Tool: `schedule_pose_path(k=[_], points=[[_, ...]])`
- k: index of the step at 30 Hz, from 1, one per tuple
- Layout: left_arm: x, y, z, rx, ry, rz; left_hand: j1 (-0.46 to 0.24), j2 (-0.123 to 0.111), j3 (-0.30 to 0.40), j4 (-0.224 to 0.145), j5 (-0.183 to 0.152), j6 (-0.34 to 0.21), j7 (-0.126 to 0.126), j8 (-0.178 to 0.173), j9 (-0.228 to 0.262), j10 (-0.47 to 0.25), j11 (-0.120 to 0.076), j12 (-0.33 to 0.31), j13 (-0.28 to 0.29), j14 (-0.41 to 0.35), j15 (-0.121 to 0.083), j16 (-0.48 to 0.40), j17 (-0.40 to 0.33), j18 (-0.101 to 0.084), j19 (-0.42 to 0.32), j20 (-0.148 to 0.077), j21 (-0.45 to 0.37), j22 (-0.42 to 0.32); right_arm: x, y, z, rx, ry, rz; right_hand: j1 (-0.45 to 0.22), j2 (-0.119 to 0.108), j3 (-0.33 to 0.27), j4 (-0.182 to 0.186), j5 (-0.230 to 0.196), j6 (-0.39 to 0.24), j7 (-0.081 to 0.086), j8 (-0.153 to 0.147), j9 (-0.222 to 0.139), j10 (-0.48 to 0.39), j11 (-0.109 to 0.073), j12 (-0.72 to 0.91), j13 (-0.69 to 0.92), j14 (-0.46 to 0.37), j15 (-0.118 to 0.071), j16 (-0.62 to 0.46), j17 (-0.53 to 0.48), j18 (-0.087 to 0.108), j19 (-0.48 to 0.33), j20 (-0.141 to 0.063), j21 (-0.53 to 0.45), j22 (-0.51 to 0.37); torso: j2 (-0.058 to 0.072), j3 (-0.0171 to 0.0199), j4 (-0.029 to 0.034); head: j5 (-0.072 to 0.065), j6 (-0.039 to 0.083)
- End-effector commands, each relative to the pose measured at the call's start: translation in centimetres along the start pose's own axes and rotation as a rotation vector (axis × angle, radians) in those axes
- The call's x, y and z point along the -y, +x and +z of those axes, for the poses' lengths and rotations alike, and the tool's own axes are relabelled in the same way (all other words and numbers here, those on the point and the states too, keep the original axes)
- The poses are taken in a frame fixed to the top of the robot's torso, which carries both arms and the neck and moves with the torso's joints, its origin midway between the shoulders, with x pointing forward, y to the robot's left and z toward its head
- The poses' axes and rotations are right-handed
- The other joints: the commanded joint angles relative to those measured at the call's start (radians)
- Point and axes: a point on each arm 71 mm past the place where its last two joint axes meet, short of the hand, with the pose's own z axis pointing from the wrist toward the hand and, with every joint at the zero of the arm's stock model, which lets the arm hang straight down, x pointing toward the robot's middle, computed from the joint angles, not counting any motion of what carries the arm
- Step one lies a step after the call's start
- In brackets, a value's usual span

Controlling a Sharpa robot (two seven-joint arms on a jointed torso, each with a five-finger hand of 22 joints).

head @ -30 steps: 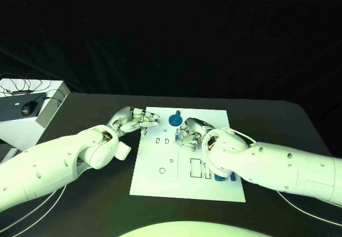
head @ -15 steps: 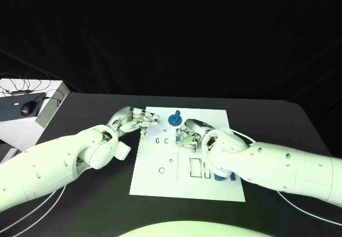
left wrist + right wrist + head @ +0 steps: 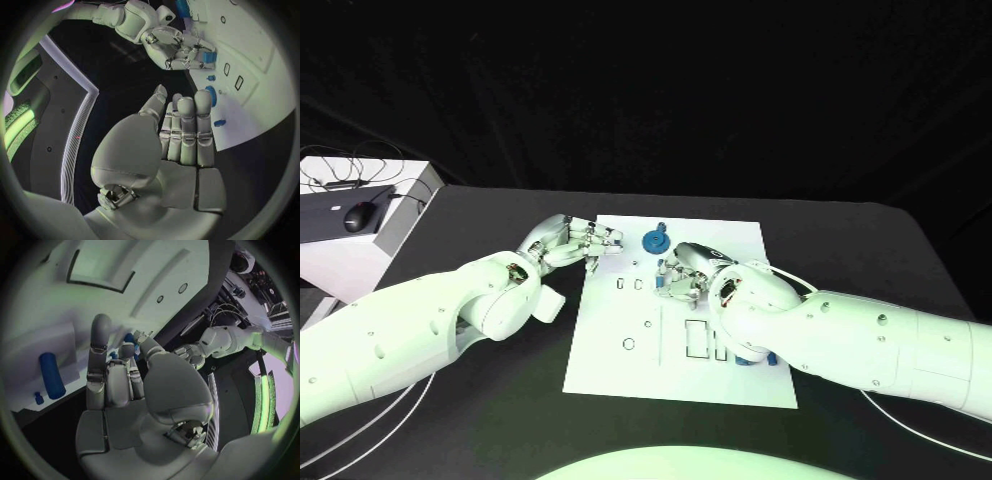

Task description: Assemble the parts on the task board

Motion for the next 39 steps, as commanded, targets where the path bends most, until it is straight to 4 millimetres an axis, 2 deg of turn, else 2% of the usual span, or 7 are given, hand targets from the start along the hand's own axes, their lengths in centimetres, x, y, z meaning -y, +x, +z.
schedule_pose_path(k=[1,13,18,25,39], points=[[0.08,0.09,0.02,-0.007,0.006,-0.004,-0.004,0.006,0.000,0.001,-0.001,0.004,-0.001,-0.005,-0.001,0.007,0.000,0.003,-0.001,0.008,-0.001,-0.004,0.001,0.027,-0.002,-0.002,-0.003,0.001,-0.25,-0.01,-0.03,0.010,-0.023,-0.009,0.001,-0.010,-0.005,-0.002,-0.001,0.009,0.010,0.007,0.001,0.000,-0.006,0.002,0.000,0.002,-0.006,0.000,-0.002,0.021,0.042,-0.006,0.003,-0.002,-0.001,-0.0002,-0.0008,0.001,-0.001],[0.08,0.10,0.04,-0.008,0.007,-0.004,-0.004,0.006,0.000,0.001,-0.001,0.004,-0.001,-0.005,-0.001,0.007,0.000,0.003,-0.001,0.008,-0.001,-0.004,0.001,0.027,-0.002,-0.002,-0.003,0.001,-0.08,0.17,0.10,0.004,-0.021,-0.011,0.000,-0.018,-0.015,0.000,-0.010,0.000,0.013,0.006,0.001,-0.004,-0.004,-0.002,-0.004,0.001,-0.005,-0.001,-0.004,0.021,0.042,-0.005,0.001,-0.004,0.000,0.0005,-0.0014,0.001,-0.001],[0.07,0.10,0.04,-0.009,0.007,-0.004,-0.004,0.006,0.000,0.001,-0.001,0.004,-0.001,-0.005,-0.001,0.007,0.000,0.003,-0.001,0.008,-0.001,-0.004,0.001,0.027,-0.002,-0.002,-0.003,0.001,0.00,0.13,0.14,0.011,-0.020,-0.009,0.008,-0.027,-0.041,0.008,-0.013,-0.038,0.026,0.005,0.001,-0.010,0.004,0.000,-0.006,0.000,0.002,-0.001,-0.005,0.025,0.041,0.000,-0.001,-0.008,-0.001,0.0002,-0.0014,0.000,0.000],[0.06,0.09,0.02,-0.010,0.006,-0.005,-0.004,0.006,0.000,0.001,-0.001,0.004,-0.001,-0.005,-0.001,0.007,0.000,0.003,-0.001,0.008,-0.001,-0.004,0.001,0.027,-0.002,-0.002,-0.003,0.001,0.18,0.07,0.17,0.014,-0.016,-0.009,0.022,-0.031,-0.061,0.017,-0.017,-0.060,0.032,0.006,0.001,-0.018,0.009,0.005,-0.012,-0.001,0.006,-0.002,-0.008,0.030,0.042,0.006,-0.004,-0.012,-0.001,0.0000,-0.0007,-0.001,-0.001],[0.05,0.09,0.01,-0.013,0.005,-0.005,-0.004,0.006,0.000,0.001,-0.001,0.004,-0.001,-0.005,-0.001,0.007,0.000,0.003,-0.001,0.008,-0.001,-0.004,0.001,0.027,-0.002,-0.002,-0.003,0.001,0.19,0.01,0.13,0.021,-0.021,-0.007,0.026,-0.032,-0.069,0.021,-0.019,-0.067,0.034,0.006,0.001,-0.020,0.011,0.008,-0.016,-0.001,0.007,-0.001,-0.009,0.032,0.041,0.008,-0.004,-0.014,-0.001,0.0000,-0.0010,-0.002,-0.001]])
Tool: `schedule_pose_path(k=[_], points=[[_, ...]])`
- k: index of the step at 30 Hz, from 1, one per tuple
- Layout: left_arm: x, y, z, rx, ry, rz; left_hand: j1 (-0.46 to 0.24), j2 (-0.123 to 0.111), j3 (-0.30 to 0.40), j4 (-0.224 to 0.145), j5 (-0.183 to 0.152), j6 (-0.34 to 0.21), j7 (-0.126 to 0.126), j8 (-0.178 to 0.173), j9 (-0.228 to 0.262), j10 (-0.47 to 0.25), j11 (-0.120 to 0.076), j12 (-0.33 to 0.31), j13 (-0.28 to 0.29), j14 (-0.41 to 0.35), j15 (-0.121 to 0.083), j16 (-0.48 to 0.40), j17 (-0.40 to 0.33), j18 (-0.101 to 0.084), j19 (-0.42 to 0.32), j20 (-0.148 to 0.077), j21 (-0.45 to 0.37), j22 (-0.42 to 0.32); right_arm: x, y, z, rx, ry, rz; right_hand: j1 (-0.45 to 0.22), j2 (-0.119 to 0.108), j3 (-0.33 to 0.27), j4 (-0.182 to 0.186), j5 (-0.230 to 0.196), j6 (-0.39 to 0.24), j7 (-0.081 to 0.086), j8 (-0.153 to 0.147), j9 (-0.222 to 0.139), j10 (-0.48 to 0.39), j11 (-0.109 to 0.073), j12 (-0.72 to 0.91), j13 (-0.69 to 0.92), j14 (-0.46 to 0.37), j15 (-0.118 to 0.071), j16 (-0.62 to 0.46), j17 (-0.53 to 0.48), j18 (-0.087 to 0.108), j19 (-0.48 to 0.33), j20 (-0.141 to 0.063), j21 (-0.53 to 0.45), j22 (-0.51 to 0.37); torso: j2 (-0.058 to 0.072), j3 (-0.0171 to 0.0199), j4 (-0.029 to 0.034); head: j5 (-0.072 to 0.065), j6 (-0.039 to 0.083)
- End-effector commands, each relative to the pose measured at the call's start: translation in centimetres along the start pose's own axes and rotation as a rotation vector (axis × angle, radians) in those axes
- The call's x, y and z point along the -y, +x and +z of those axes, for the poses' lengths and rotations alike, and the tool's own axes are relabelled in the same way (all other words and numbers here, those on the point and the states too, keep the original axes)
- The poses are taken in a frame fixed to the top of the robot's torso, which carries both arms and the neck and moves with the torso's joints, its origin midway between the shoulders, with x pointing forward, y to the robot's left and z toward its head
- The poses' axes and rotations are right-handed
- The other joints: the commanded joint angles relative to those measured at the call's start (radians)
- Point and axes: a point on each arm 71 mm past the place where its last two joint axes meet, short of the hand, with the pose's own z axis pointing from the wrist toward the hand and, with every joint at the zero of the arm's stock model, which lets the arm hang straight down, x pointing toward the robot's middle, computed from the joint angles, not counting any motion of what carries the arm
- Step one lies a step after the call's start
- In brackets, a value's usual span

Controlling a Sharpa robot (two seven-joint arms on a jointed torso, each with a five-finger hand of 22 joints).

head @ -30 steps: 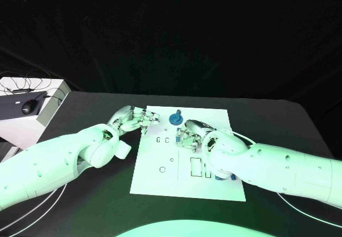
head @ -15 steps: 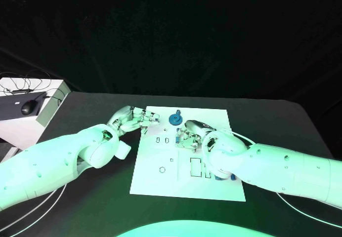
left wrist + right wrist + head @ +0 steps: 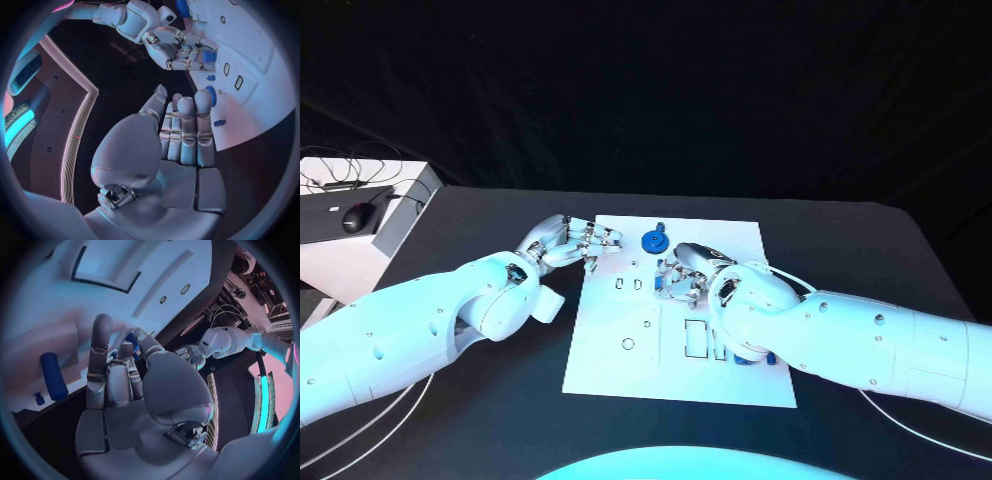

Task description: Assemble the parts on the task board

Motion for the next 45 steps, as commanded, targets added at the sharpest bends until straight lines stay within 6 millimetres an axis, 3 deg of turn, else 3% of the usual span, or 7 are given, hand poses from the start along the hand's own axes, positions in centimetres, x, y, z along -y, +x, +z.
schedule_pose_path(k=[1,14,26,33,37,41,45], points=[[0.1,0.1,0.0,-0.013,0.006,-0.006,-0.004,0.006,0.000,0.001,-0.001,0.004,-0.001,-0.005,-0.001,0.007,0.000,0.003,-0.001,0.008,-0.001,-0.004,0.002,0.027,-0.002,-0.002,-0.003,0.001,-0.1,-0.1,-0.1,0.019,-0.019,-0.001,0.010,-0.004,-0.009,0.001,-0.005,-0.011,0.002,0.007,0.001,-0.009,0.002,0.003,-0.002,-0.002,0.008,-0.002,-0.002,0.014,0.041,0.009,-0.005,-0.002,0.000,0.0000,-0.0001,0.000,0.000],[0.0,0.0,0.0,-0.012,0.005,-0.004,-0.004,0.006,0.000,0.001,-0.001,0.004,-0.001,-0.005,-0.001,0.007,0.000,0.003,-0.001,0.008,-0.001,-0.004,0.002,0.027,-0.002,-0.002,-0.003,0.001,-0.1,-0.4,-0.4,0.054,-0.038,0.018,0.025,-0.046,-0.010,0.048,-0.014,-0.057,0.012,0.007,0.001,-0.019,0.011,0.014,-0.013,-0.003,0.016,-0.003,-0.004,0.021,0.042,0.016,-0.008,-0.012,0.000,0.0001,-0.0001,-0.001,0.000],[0.0,-0.1,-0.1,-0.010,0.002,-0.003,-0.002,0.006,0.000,0.001,-0.001,0.004,-0.001,-0.004,-0.001,0.005,0.000,0.006,0.000,0.008,-0.001,-0.004,0.003,0.027,-0.001,-0.002,-0.006,0.005,-0.1,-0.6,-0.9,0.064,-0.055,0.030,0.027,-0.058,-0.005,0.061,-0.014,-0.056,0.011,0.008,0.002,-0.019,0.011,0.017,-0.017,-0.003,0.016,-0.003,-0.004,0.022,0.042,0.017,-0.007,-0.014,0.000,0.0002,-0.0007,-0.001,0.001],[-0.1,-0.2,-0.1,-0.009,-0.003,-0.003,-0.002,0.006,0.000,0.001,-0.001,0.004,-0.001,-0.004,-0.001,0.005,0.000,0.006,0.000,0.008,-0.001,-0.004,0.003,0.027,-0.001,-0.002,-0.006,0.005,-0.1,-0.8,-1.5,0.068,-0.073,0.050,0.019,-0.098,-0.010,0.108,-0.011,-0.062,0.012,0.008,0.002,-0.019,0.013,0.021,-0.020,-0.003,0.018,-0.004,-0.005,0.023,0.042,0.018,-0.006,-0.019,0.000,0.0007,-0.0001,-0.002,0.002],[-0.2,-0.3,-0.1,-0.005,-0.014,0.000,-0.008,0.002,-0.004,0.003,-0.001,0.001,0.002,-0.006,-0.001,0.009,0.000,0.008,0.001,0.008,0.000,-0.004,0.003,0.026,-0.002,-0.002,-0.006,0.006,0.0,-1.4,-1.9,0.109,-0.116,0.122,0.027,-0.103,-0.048,0.150,-0.033,-0.067,0.013,0.008,0.002,-0.020,0.015,0.024,-0.020,-0.004,0.019,-0.006,-0.009,0.024,0.041,0.020,-0.005,-0.023,0.000,0.0008,-0.0009,0.000,0.002],[-0.5,-0.3,-0.1,-0.005,-0.044,0.006,-0.036,-0.008,-0.017,0.019,-0.001,-0.009,0.017,-0.010,-0.002,0.025,0.004,0.019,0.007,0.009,0.003,-0.004,0.002,0.026,-0.003,-0.001,-0.007,0.006,0.0,-2.9,-2.1,0.186,-0.173,0.215,0.028,-0.091,-0.055,0.147,-0.034,-0.061,0.012,0.008,0.002,-0.022,0.014,0.024,-0.021,-0.005,0.018,-0.010,-0.014,0.022,0.041,0.020,-0.008,-0.025,-0.001,0.0004,-0.0016,-0.003,0.005],[-0.9,-0.3,-0.1,-0.013,-0.102,0.017,-0.103,-0.018,-0.038,0.064,-0.002,-0.010,0.018,-0.006,0.000,0.065,-0.001,0.068,0.039,0.016,0.000,-0.001,0.003,0.025,-0.004,0.001,-0.008,0.006,0.4,-5.1,-2.2,0.256,-0.230,0.311,0.025,-0.060,-0.071,0.119,-0.028,-0.056,0.011,0.009,0.002,-0.027,0.013,0.021,-0.022,-0.007,0.017,-0.018,-0.023,0.019,0.040,0.018,-0.013,-0.029,-0.002,0.0005,-0.0025,-0.007,0.009]])
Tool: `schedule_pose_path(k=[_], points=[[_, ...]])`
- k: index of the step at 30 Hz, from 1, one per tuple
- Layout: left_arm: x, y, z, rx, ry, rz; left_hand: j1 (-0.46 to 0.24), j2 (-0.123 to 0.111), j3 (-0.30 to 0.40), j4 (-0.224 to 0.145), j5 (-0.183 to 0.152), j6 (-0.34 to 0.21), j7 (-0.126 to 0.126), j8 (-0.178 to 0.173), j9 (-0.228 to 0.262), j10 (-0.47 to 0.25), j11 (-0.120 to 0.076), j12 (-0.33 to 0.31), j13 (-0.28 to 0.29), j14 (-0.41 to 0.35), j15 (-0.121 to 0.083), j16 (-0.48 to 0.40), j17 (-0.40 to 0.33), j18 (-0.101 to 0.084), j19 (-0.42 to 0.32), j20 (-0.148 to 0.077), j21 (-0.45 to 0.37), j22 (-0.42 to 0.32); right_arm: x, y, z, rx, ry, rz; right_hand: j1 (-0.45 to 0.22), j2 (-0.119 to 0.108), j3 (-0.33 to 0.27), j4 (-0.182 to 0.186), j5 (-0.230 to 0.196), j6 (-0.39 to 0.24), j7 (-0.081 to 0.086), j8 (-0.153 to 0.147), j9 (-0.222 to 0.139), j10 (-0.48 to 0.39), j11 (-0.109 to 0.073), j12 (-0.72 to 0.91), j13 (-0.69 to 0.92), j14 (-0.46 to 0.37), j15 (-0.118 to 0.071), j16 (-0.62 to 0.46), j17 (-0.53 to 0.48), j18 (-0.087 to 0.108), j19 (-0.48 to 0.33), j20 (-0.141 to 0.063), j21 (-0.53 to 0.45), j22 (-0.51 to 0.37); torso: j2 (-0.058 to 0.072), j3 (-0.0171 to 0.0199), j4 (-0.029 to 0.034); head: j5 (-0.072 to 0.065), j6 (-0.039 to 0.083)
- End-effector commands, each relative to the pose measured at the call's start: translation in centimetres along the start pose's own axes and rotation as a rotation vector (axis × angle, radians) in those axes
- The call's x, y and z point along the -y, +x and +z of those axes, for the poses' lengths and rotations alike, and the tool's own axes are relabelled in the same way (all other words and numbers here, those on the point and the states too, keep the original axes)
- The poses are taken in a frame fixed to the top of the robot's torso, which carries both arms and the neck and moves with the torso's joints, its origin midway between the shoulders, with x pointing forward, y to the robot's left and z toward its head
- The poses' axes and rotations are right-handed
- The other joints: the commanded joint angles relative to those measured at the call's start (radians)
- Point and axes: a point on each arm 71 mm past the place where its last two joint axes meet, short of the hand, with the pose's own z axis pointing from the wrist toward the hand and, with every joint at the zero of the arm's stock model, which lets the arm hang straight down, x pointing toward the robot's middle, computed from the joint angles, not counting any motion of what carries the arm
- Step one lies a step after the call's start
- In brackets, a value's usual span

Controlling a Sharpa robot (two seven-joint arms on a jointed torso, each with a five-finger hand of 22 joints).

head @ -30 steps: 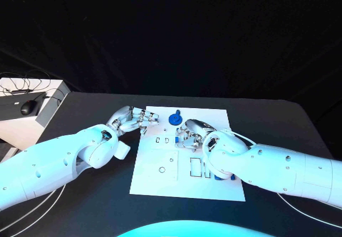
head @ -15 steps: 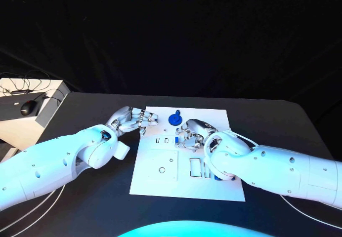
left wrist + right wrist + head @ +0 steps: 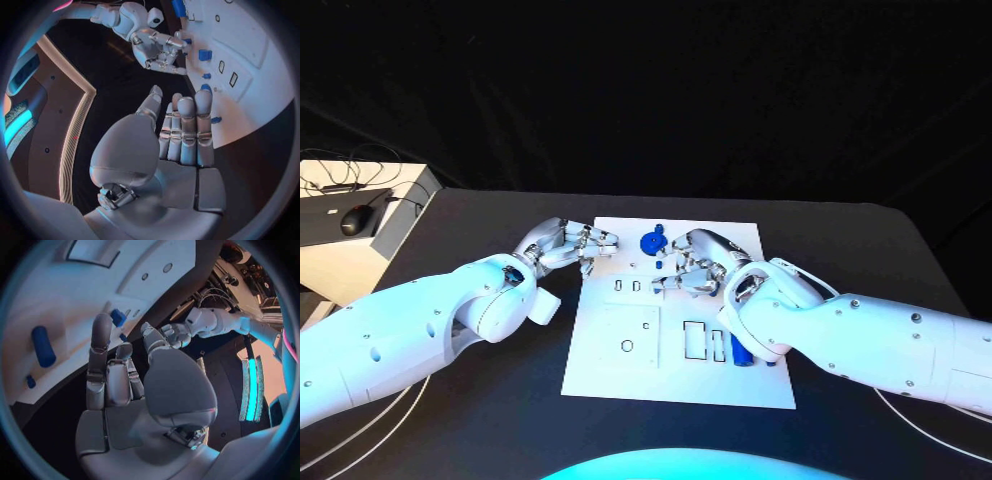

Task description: Assemble the parts on the task board

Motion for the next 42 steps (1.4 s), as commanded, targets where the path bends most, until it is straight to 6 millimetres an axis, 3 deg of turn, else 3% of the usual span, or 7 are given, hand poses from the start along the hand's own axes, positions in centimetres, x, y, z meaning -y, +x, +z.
schedule_pose_path(k=[1,13,28,31,36,40,42], points=[[-0.6,0.1,0.0,-0.025,-0.079,0.014,-0.047,-0.002,-0.010,0.033,-0.001,-0.004,0.002,0.004,0.002,0.028,-0.007,0.040,0.027,0.011,-0.005,0.002,0.002,0.026,-0.003,0.000,-0.003,0.001,-0.4,-2.3,0.1,0.122,-0.110,0.164,-0.005,0.030,-0.010,-0.022,0.003,0.006,0.000,0.003,0.001,-0.011,-0.003,0.000,-0.002,-0.003,0.005,-0.008,-0.005,0.014,0.038,0.005,-0.007,-0.002,-0.001,0.0002,-0.0005,-0.005,0.005],[-0.6,-0.3,0.5,-0.098,-0.297,0.118,-0.139,0.047,-0.012,0.140,-0.001,-0.021,-0.032,0.138,0.033,-0.004,-0.044,0.423,0.407,0.137,-0.039,0.274,0.240,-0.014,0.169,-0.038,0.266,0.271,2.0,-8.8,-0.1,0.191,-0.169,0.403,0.004,0.114,-0.049,-0.112,0.025,0.010,-0.002,0.003,0.001,-0.026,-0.006,-0.048,-0.055,-0.042,-0.010,-0.219,-0.203,-0.023,0.019,-0.003,-0.108,-0.070,-0.007,0.0086,-0.0001,-0.011,0.019],[4.3,0.4,3.6,-0.271,-0.421,0.294,-0.005,0.127,-0.001,0.087,-0.002,-0.159,-0.001,0.036,-0.003,-0.071,0.028,-0.247,-0.064,0.096,0.007,-0.268,-0.140,0.103,0.246,0.017,-0.243,-0.226,8.7,-15.5,-1.3,0.289,-0.048,0.641,0.063,0.168,0.045,-0.196,-0.037,0.016,0.018,-0.002,-0.001,0.073,0.039,-0.745,-0.736,-0.199,0.063,-1.135,-0.731,-0.141,-0.368,0.078,-0.281,-0.441,-0.026,0.0257,-0.0015,-0.024,0.013],[5.3,0.7,4.6,-0.262,-0.430,0.361,-0.049,0.097,-0.049,0.112,-0.001,-0.133,-0.019,0.044,0.000,0.008,0.003,-0.228,-0.067,0.141,-0.010,-0.227,-0.107,0.025,0.331,0.005,0.066,0.087,9.8,-16.3,-1.5,0.306,-0.037,0.653,0.047,0.162,0.101,-0.216,-0.036,0.010,0.023,-0.004,-0.002,0.083,0.071,-0.841,-0.864,-0.322,0.127,-1.257,-0.901,-0.166,-0.566,0.151,-0.276,-0.534,-0.032,0.0286,-0.0002,-0.026,0.009],[6.0,1.4,5.8,-0.205,-0.451,0.451,-0.163,0.030,-0.127,0.168,0.006,0.006,-0.037,0.124,0.026,0.146,-0.021,-0.056,0.033,0.122,-0.024,-0.057,0.033,0.013,0.246,0.003,0.065,0.090,10.7,-17.0,-1.7,0.326,-0.032,0.636,0.002,0.127,0.126,-0.212,-0.027,-0.026,0.032,-0.007,-0.004,0.026,0.086,-0.836,-0.860,-0.326,0.151,-1.258,-1.127,-0.148,-0.658,0.180,-0.276,-0.620,-0.038,0.0311,0.0004,-0.029,0.003],[6.5,2.4,7.0,-0.151,-0.491,0.516,-0.197,0.027,-0.127,0.189,0.002,0.053,-0.101,0.249,0.161,-0.111,-0.060,0.537,0.575,0.142,-0.066,0.347,0.362,-0.034,0.232,-0.065,0.314,0.342,11.2,-17.5,-1.7,0.348,-0.020,0.600,-0.005,0.113,0.113,-0.199,-0.025,0.002,0.030,-0.005,-0.002,0.052,0.075,-0.836,-0.859,-0.196,0.111,-1.234,-1.147,-0.118,-0.495,0.155,-0.236,-0.626,-0.042,0.0315,-0.0002,-0.037,-0.003],[6.8,2.8,7.5,-0.151,-0.510,0.542,-0.210,0.055,-0.111,0.201,-0.001,0.067,-0.097,0.254,0.180,-0.032,-0.074,0.564,0.614,0.157,-0.061,0.349,0.357,-0.042,0.246,-0.059,0.348,0.384,11.5,-17.6,-1.7,0.361,-0.011,0.574,-0.014,0.105,0.104,-0.192,-0.008,0.049,0.019,0.000,0.001,0.096,0.057,-0.835,-0.858,-0.131,0.088,-1.223,-1.134,-0.108,-0.439,0.132,-0.215,-0.625,-0.044,0.0322,-0.0003,-0.039,-0.007]])
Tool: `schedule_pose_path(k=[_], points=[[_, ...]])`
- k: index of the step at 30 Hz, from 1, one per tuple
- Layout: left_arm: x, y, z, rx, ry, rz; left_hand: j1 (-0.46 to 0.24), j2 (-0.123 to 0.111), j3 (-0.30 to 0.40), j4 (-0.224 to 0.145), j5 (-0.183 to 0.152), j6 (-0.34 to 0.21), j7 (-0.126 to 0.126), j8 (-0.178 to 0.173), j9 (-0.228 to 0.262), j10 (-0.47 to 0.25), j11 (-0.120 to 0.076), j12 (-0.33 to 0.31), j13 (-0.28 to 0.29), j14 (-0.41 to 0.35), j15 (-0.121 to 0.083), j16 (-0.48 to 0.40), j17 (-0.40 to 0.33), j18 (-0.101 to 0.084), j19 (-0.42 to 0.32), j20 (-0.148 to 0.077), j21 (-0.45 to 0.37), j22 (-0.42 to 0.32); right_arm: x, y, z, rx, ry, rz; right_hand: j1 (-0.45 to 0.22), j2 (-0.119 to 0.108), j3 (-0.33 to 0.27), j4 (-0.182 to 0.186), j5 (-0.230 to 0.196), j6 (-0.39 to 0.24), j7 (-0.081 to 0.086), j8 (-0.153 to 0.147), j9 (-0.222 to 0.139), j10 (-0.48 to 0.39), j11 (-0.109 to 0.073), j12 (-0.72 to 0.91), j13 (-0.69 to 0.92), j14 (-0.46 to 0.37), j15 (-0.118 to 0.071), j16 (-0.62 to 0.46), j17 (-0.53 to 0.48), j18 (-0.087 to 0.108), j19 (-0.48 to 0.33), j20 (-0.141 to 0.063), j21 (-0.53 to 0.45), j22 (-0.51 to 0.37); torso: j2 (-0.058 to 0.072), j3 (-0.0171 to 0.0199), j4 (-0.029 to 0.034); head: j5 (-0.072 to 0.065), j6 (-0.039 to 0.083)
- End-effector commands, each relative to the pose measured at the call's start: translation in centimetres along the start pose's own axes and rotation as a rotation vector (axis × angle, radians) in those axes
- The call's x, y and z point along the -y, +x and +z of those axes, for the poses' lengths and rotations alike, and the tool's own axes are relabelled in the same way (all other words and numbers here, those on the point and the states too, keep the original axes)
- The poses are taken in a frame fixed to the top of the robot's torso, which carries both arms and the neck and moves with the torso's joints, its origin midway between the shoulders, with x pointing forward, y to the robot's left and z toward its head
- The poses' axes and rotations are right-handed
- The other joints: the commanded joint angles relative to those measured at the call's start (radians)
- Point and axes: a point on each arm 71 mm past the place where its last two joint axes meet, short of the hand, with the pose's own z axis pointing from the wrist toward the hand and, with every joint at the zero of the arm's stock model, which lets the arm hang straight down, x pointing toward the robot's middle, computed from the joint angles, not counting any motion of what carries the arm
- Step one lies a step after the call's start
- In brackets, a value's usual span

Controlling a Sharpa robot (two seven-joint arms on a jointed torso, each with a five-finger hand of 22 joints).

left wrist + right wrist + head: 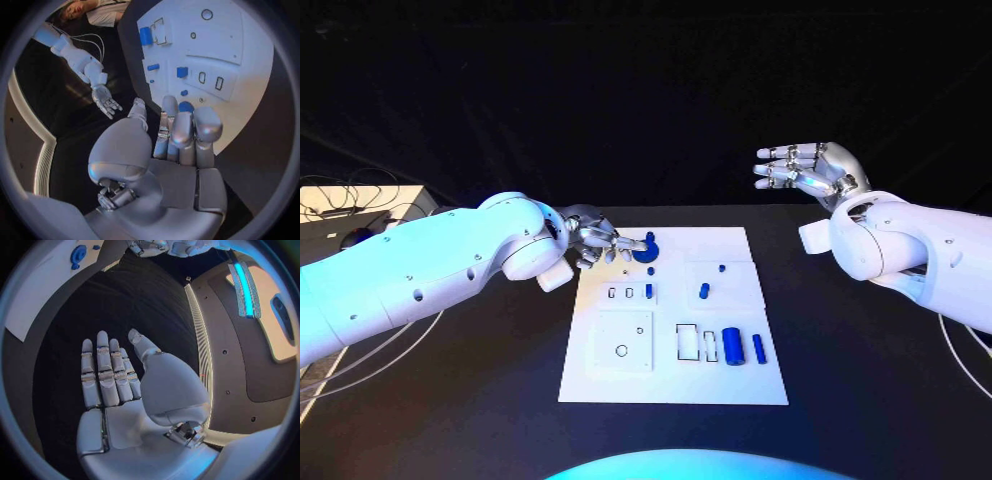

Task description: Assemble the parts on the task board

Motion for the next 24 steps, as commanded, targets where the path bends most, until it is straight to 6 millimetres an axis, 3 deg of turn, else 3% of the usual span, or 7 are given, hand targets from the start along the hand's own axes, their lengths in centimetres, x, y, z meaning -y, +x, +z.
schedule_pose_path(k=[1,4,7,10,14,17,24], points=[[0.5,-0.4,0.5,0.068,-0.099,0.069,-0.019,0.024,0.019,0.010,-0.001,0.011,-0.008,0.011,0.035,0.048,-0.009,0.086,0.108,0.013,-0.001,0.019,0.008,-0.025,0.014,-0.002,0.053,0.061,-0.1,-0.4,0.2,0.012,-0.020,-0.029,-0.013,-0.019,-0.011,0.011,0.032,0.044,-0.015,0.005,0.003,0.074,-0.028,0.001,0.003,0.096,-0.033,0.019,0.023,0.017,0.085,-0.034,0.030,0.003,-0.005,0.0020,-0.0001,-0.005,-0.006],[1.2,-0.2,1.0,0.025,-0.124,0.115,-0.041,0.045,0.034,0.019,-0.001,0.020,-0.013,0.004,0.054,0.082,-0.014,0.108,0.153,0.018,-0.005,0.022,0.004,-0.028,0.026,-0.004,0.074,0.084,0.1,-0.8,0.3,0.028,-0.018,-0.074,-0.026,-0.035,-0.034,0.020,0.065,0.064,-0.030,0.007,0.004,0.145,-0.053,0.006,0.008,0.178,-0.063,0.040,0.058,0.019,0.164,-0.068,0.055,0.004,-0.005,0.0030,0.0001,-0.009,-0.008],[1.7,0.2,1.5,-0.023,-0.145,0.153,-0.071,0.055,0.046,0.023,-0.001,0.023,-0.011,-0.023,0.079,0.087,-0.013,0.099,0.180,0.018,-0.004,0.026,-0.003,-0.026,0.027,-0.003,0.077,0.091,0.3,-1.0,0.5,0.032,-0.019,-0.115,-0.033,-0.043,-0.066,0.032,0.081,0.069,-0.035,0.005,0.003,0.176,-0.063,-0.001,0.008,0.203,-0.073,0.031,0.109,0.004,0.212,-0.092,0.057,-0.005,-0.007,0.0047,-0.0008,-0.011,-0.011],[2.2,0.5,2.0,-0.062,-0.164,0.190,-0.073,0.048,0.089,-0.014,-0.003,0.031,-0.007,-0.060,0.120,0.090,-0.012,0.083,0.214,0.015,-0.001,0.035,-0.009,-0.025,0.025,0.003,0.081,0.101,0.4,-1.2,0.7,0.036,-0.019,-0.140,-0.028,-0.035,-0.107,0.044,0.084,0.075,-0.038,0.004,0.003,0.189,-0.066,0.002,0.009,0.208,-0.076,0.012,0.185,0.000,0.246,-0.104,0.056,-0.008,-0.009,0.0063,-0.0013,-0.012,-0.013],[2.6,1.2,2.6,-0.101,-0.180,0.232,-0.049,0.052,0.132,-0.048,-0.001,0.035,-0.008,-0.078,0.142,0.093,-0.012,0.075,0.231,0.014,-0.003,0.040,-0.013,-0.024,0.025,0.005,0.082,0.106,0.5,-1.1,1.0,0.029,-0.018,-0.151,-0.023,-0.029,-0.119,0.046,0.087,0.069,-0.030,0.004,0.003,0.127,-0.045,0.001,0.006,0.151,-0.056,-0.019,0.198,-0.008,0.202,-0.086,0.026,-0.012,-0.013,0.0105,-0.0024,-0.013,-0.018],[2.8,1.9,3.0,-0.135,-0.189,0.264,-0.084,0.022,0.215,-0.085,-0.002,0.044,-0.007,-0.113,0.179,0.096,-0.009,0.057,0.262,0.011,0.000,0.047,-0.021,-0.022,0.025,0.008,0.080,0.112,0.5,-0.9,1.2,0.022,-0.020,-0.153,-0.017,-0.024,-0.118,0.042,0.089,0.064,-0.022,0.004,0.003,0.075,-0.027,0.000,0.004,0.075,-0.033,-0.019,0.175,-0.015,0.151,-0.065,-0.002,-0.011,-0.014,0.0120,-0.0043,-0.012,-0.020],[2.8,3.3,4.0,-0.200,-0.219,0.321,-0.120,0.009,0.237,-0.088,-0.002,0.046,-0.002,-0.159,0.214,0.084,-0.004,0.012,0.276,0.005,0.005,0.049,-0.031,-0.020,0.021,0.015,0.071,0.114,0.6,-0.6,1.7,0.017,-0.027,-0.116,-0.001,-0.013,-0.069,0.005,0.090,0.039,-0.005,0.003,0.002,-0.005,0.003,0.000,0.001,-0.059,0.013,-0.019,0.071,-0.018,0.044,-0.016,-0.035,-0.011,-0.012,0.0120,-0.0049,-0.010,-0.021]])
